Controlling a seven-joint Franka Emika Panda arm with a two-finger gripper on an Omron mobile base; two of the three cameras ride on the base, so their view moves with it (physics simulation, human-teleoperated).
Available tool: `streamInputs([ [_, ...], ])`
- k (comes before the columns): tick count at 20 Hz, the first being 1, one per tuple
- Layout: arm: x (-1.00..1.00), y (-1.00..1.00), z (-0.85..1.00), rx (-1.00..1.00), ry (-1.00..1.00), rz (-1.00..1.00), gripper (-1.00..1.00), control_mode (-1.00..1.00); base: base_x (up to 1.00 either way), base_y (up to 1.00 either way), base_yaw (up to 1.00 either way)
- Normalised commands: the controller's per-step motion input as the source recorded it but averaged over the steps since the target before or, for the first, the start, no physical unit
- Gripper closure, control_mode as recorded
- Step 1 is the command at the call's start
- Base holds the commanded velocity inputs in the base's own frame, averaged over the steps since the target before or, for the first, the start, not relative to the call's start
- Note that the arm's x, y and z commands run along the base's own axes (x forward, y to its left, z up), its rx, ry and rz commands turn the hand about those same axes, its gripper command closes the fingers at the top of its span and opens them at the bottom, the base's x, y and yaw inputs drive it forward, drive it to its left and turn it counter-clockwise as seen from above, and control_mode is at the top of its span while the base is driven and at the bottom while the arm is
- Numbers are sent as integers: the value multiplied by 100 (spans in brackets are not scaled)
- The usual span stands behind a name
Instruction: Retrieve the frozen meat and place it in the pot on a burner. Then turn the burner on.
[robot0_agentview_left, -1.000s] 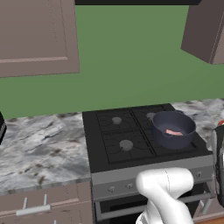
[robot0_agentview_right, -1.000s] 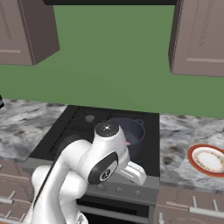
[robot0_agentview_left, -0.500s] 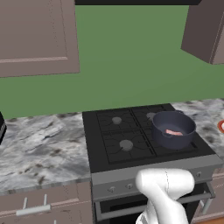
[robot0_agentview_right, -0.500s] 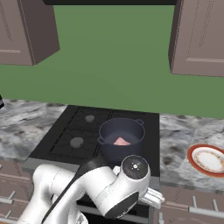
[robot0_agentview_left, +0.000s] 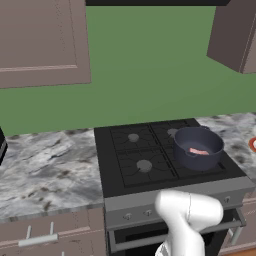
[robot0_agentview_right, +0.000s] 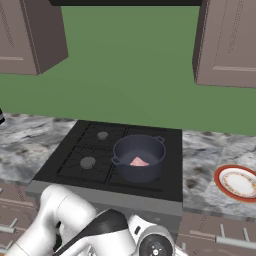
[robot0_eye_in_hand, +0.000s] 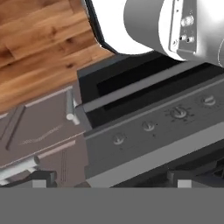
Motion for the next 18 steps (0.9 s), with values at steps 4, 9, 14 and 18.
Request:
streamInputs([
  [4,-42,32,-69,-22,-43,0,-100,-100,0,0,0],
  [9,-33,48,-64,-29,-36,2,-100,-100,0,0,0],
  [14,-23,48,-49,-29,-19,2,-100,-100,0,0,0],
  [18,-6,11,-29,-2,1,2,-100,-100,0,0,0],
])
